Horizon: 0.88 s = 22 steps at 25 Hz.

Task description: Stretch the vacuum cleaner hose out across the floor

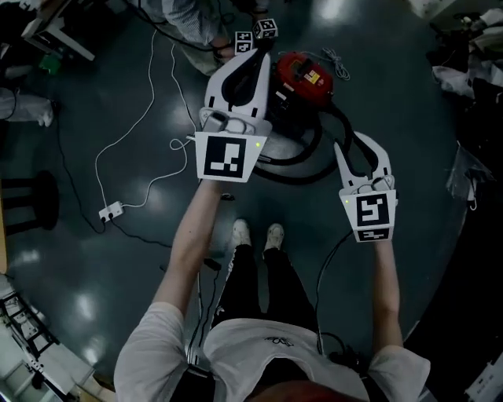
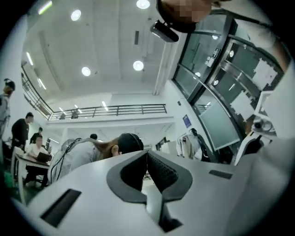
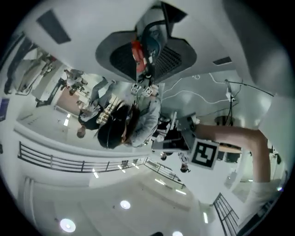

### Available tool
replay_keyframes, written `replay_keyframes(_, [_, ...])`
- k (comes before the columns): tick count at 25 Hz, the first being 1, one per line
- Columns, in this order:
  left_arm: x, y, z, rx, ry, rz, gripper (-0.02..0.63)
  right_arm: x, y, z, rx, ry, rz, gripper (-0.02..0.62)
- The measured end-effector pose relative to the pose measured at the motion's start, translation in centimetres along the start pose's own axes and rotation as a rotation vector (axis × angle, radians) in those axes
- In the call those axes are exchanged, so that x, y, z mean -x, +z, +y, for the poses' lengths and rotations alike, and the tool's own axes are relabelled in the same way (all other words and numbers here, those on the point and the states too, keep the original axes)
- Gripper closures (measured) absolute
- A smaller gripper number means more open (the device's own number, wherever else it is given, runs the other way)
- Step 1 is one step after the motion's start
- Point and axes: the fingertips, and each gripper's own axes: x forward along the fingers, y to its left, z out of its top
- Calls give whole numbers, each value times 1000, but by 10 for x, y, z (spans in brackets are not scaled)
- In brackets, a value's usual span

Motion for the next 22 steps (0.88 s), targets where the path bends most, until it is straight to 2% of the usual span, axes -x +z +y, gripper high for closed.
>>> replay_keyframes(3, [49,-34,-14,-65,-43,112,600,12,-68,42,-6,52,131,462])
replay_keyframes(5, [71,-55,-15,-61,-36,184,600,14,-98,60,-8,75,189,463])
replay_keyframes(7, [80,-69,-13,-64,-40,217,600,5,-115,62,-34,66,220,462])
replay_keyframes(9, [85,-84,-11,-75,-51,243,600,-11,-129,59,-103,52,245,462])
replay_keyframes(12, [95,-117,-4,-35,-41,317,600,-42,-153,53,-213,16,294,460])
replay_keyframes(15, [100,-149,3,-18,-52,350,600,-99,-196,47,-271,-31,342,450])
replay_keyframes(17, [108,-178,5,-9,-63,389,600,-151,-240,53,-294,-6,403,385])
replay_keyframes(18, [112,-198,6,-12,-72,425,600,-181,-265,57,-300,12,443,355])
replay_keyframes(22, [115,-294,13,-28,-73,558,600,-302,-354,55,-293,50,596,341])
